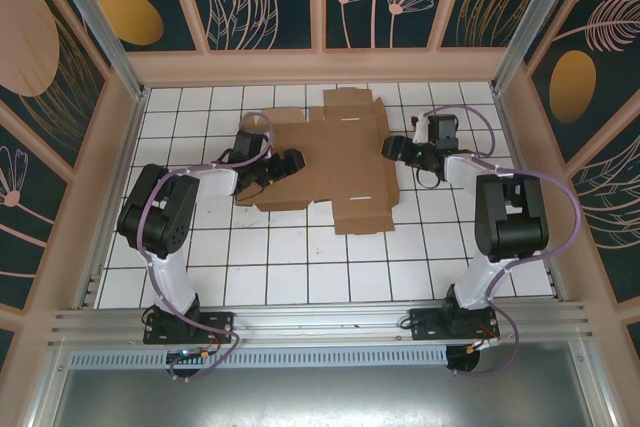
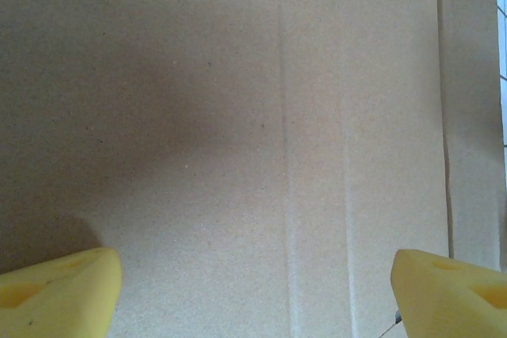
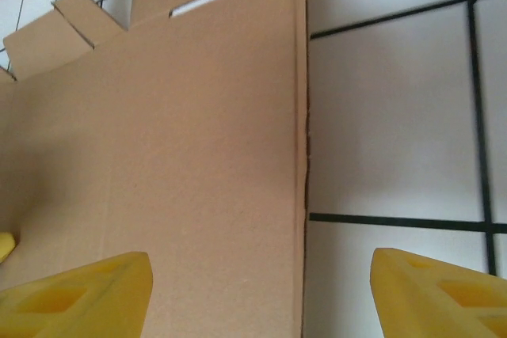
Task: Fold the paper box
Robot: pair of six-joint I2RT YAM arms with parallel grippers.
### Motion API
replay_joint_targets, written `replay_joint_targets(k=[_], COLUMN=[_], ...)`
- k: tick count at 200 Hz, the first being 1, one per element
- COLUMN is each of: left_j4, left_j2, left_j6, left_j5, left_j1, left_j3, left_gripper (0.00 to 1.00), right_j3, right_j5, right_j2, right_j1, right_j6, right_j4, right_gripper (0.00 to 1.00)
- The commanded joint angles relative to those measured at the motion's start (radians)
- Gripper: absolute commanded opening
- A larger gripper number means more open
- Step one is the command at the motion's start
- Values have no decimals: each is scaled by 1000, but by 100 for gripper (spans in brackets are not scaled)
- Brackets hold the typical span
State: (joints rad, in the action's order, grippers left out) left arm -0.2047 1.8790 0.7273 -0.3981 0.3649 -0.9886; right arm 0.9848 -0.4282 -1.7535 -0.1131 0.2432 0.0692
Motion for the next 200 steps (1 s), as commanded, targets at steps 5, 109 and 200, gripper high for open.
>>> replay_joint_targets(k=[5,109,200], left_j4=[19,-17,-5], left_j2=[14,-61,-32], left_j6=[-3,-42,-42], left_j5=[-20,-9,5], left_j1=[2,2,2], left_j3=[-14,10,-12], left_gripper=[87,88,88], right_j3=[9,78,261], right_j5=[-23,174,1023], right_j2=[-55,-45,-217], right_j1=[-8,-35,-316], right_j6=[10,-134,-417], right_j4=[10,-148,-424], right_gripper=[68,0,0])
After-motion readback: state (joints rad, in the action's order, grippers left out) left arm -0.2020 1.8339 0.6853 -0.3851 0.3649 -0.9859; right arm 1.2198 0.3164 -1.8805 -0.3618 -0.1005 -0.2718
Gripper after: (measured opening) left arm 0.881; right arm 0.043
